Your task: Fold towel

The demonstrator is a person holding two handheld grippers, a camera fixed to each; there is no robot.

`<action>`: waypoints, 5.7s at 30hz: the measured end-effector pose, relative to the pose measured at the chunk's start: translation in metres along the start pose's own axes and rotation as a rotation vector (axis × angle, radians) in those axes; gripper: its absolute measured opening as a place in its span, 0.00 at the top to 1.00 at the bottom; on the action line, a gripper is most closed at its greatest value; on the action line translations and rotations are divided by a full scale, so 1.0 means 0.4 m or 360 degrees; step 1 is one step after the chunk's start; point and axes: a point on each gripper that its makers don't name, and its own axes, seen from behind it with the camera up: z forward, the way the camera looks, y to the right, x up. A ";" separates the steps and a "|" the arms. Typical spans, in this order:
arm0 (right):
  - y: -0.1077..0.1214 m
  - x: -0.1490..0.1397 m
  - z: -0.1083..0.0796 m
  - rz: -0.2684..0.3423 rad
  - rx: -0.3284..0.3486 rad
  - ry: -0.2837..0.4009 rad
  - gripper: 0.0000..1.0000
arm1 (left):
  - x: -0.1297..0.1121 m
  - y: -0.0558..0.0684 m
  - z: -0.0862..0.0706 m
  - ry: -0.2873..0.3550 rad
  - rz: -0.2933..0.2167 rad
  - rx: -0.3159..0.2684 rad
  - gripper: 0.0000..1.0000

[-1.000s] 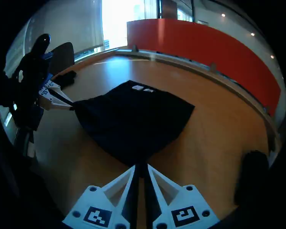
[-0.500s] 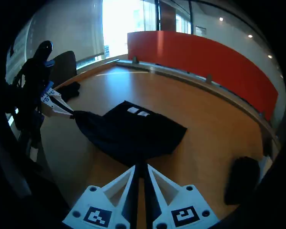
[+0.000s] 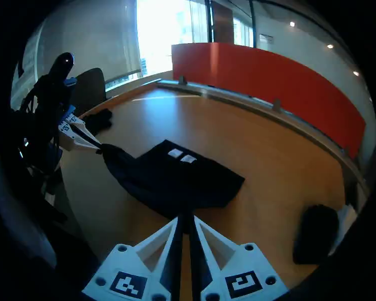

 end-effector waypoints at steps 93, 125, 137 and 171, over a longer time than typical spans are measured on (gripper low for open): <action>0.316 -0.036 0.334 0.0197 -0.0322 -0.0175 0.19 | 0.100 -0.264 0.379 -0.0093 -0.0085 0.0323 0.42; 0.311 -0.035 0.284 0.0228 -0.0352 -0.0113 0.09 | 0.161 -0.326 0.417 -0.0120 -0.0175 0.0389 0.19; 0.308 -0.043 0.264 0.0249 -0.0353 -0.0098 0.09 | 0.182 -0.346 0.435 -0.0134 -0.0194 0.0415 0.16; 0.285 -0.030 0.270 0.0202 -0.0296 -0.0070 0.09 | 0.057 -0.311 0.300 -0.0104 -0.0419 0.0461 0.09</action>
